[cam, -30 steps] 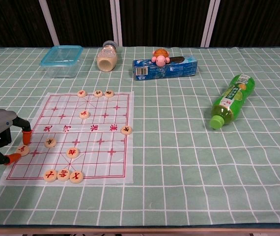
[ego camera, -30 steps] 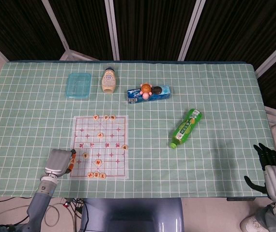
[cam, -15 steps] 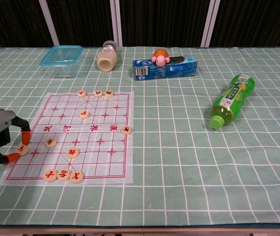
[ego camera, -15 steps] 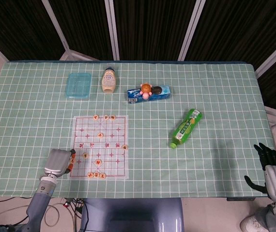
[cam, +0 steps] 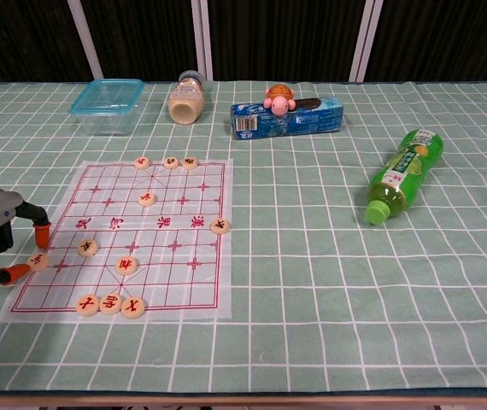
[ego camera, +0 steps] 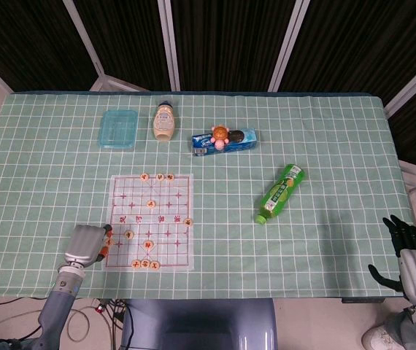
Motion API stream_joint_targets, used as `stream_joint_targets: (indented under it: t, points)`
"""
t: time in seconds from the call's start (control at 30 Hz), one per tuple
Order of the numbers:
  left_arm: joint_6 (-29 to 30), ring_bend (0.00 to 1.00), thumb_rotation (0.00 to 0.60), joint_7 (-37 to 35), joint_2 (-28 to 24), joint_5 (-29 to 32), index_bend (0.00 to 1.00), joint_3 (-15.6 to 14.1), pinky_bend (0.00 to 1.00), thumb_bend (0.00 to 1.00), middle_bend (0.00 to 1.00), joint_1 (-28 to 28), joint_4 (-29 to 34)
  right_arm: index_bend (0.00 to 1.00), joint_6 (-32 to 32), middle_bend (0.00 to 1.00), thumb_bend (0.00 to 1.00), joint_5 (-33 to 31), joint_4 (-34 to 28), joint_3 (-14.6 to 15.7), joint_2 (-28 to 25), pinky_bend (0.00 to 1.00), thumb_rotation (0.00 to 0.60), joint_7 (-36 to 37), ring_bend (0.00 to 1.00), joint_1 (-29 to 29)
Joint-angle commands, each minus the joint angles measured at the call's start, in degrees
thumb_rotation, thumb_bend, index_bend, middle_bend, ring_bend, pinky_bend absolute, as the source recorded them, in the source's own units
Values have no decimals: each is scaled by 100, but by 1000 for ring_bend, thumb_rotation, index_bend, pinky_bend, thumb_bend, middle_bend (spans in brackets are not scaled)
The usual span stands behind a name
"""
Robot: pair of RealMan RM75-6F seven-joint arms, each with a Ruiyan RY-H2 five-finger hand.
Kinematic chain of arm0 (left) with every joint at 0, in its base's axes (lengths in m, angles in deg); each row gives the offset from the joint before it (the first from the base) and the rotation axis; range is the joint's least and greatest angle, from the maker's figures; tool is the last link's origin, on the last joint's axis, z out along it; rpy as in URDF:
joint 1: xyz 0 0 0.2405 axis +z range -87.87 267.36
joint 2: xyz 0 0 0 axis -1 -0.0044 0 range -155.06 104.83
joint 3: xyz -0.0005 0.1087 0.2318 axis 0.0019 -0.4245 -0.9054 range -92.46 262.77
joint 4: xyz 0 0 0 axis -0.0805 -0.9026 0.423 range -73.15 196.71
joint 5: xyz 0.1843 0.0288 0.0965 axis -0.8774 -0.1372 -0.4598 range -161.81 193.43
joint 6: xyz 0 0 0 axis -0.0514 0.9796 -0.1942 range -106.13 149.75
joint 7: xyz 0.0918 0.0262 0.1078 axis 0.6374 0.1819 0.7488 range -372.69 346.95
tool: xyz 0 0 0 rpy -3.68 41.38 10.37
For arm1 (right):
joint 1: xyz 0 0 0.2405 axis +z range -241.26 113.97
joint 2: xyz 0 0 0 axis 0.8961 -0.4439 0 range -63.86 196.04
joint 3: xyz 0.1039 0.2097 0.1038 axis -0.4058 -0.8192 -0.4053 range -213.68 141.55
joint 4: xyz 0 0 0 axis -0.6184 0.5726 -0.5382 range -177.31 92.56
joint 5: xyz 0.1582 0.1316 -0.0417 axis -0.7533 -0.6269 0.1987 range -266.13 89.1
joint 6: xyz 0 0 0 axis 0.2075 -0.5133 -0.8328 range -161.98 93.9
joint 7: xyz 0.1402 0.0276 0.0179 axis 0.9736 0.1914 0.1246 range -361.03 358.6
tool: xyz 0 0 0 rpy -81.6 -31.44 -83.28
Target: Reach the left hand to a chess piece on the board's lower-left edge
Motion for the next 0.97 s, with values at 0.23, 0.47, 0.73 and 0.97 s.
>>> stream_joint_targets:
  t: [0.23,0.47,0.73,0.97]
  points:
    - [102,950,600,-155,-125,-93,360,15,991,263,985,37,115,0,16,0,304,10,2,-4,1,0,600,-11,0,-2]
    - [602,529,600,-839,-450,-899,85,-111,644,164,518,292,378,0,46,0,304,56,45,-4,10,0,600,-37,0,-1]
    - [1253,15,600,-1618,-907,-1985,0,-522,141,31,10,690,478,0,88,0,304,128,101,11,35,0,600,-120,0,-2]
    - [1632,0,600,-1978,-1186,-2457,0,-787,52,21,0,1008,462,0,107,0,304,157,136,17,48,0,600,-168,0,-2]
